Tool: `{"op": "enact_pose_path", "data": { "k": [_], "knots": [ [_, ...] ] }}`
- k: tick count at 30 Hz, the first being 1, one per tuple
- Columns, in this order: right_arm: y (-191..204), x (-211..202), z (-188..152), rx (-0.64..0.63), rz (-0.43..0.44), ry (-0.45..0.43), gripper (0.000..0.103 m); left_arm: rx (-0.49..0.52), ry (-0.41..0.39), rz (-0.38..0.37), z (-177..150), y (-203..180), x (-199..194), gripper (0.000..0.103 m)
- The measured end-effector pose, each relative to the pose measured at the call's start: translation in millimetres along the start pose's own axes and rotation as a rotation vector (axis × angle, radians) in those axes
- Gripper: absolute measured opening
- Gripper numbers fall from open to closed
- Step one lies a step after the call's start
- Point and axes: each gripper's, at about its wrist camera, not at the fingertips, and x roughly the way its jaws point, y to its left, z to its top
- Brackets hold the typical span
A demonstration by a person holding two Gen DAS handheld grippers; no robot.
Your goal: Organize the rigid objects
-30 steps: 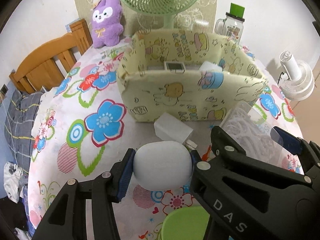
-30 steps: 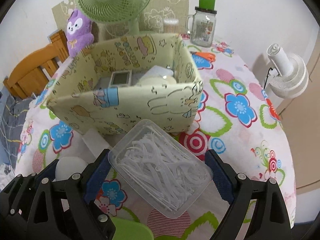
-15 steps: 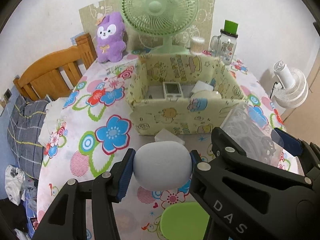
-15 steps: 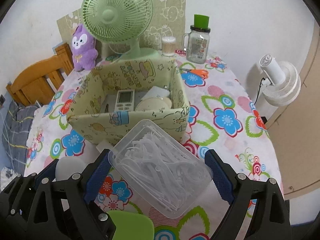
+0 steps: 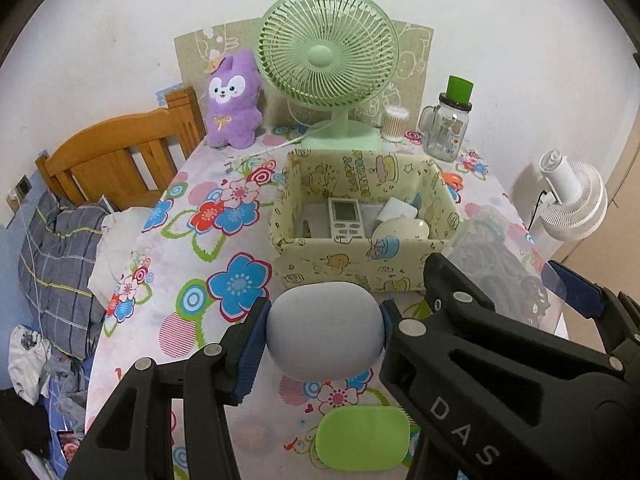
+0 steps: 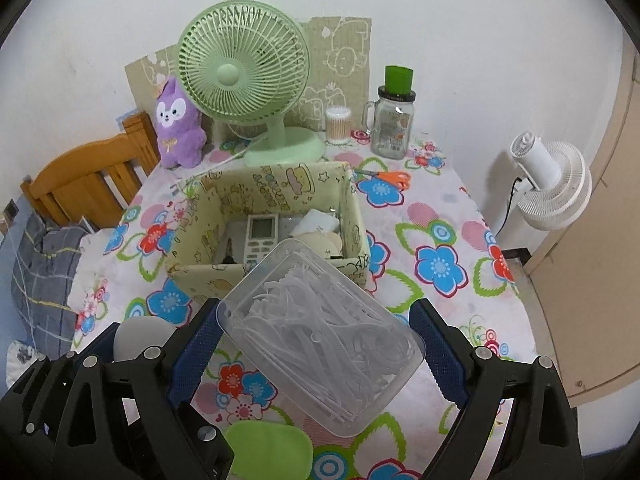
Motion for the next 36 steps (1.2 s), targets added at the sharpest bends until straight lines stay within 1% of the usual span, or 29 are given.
{"op": "enact_pose_path", "data": {
  "k": [3, 9, 15, 19, 30, 36],
  "knots": [
    [-1, -5, 4, 0.021, 0.008, -0.003, 0.094, 0.000, -0.012, 0.000, 5, 0, -6, 0.057],
    [-1, -20, 16, 0.022, 0.010, -0.047, 0.094, 0.006, -0.048, 0.002, 17, -2, -19, 0.057],
    [-2, -25, 26, 0.035, 0.011, -0.060, 0.094, 0.017, -0.073, -0.002, 28, -3, -25, 0.057],
    [0, -24, 34, 0.035, 0.018, -0.056, 0.094, 0.015, -0.068, -0.028, 35, -1, -23, 0.057],
    [0, -19, 56, 0.031, 0.019, -0.076, 0.094, 0.019, -0.096, -0.028, 55, -4, -20, 0.057],
    [1, -10, 65, 0.018, 0.012, -0.073, 0.094, 0.020, -0.092, -0.027, 65, -5, -12, 0.057]
  ]
}}
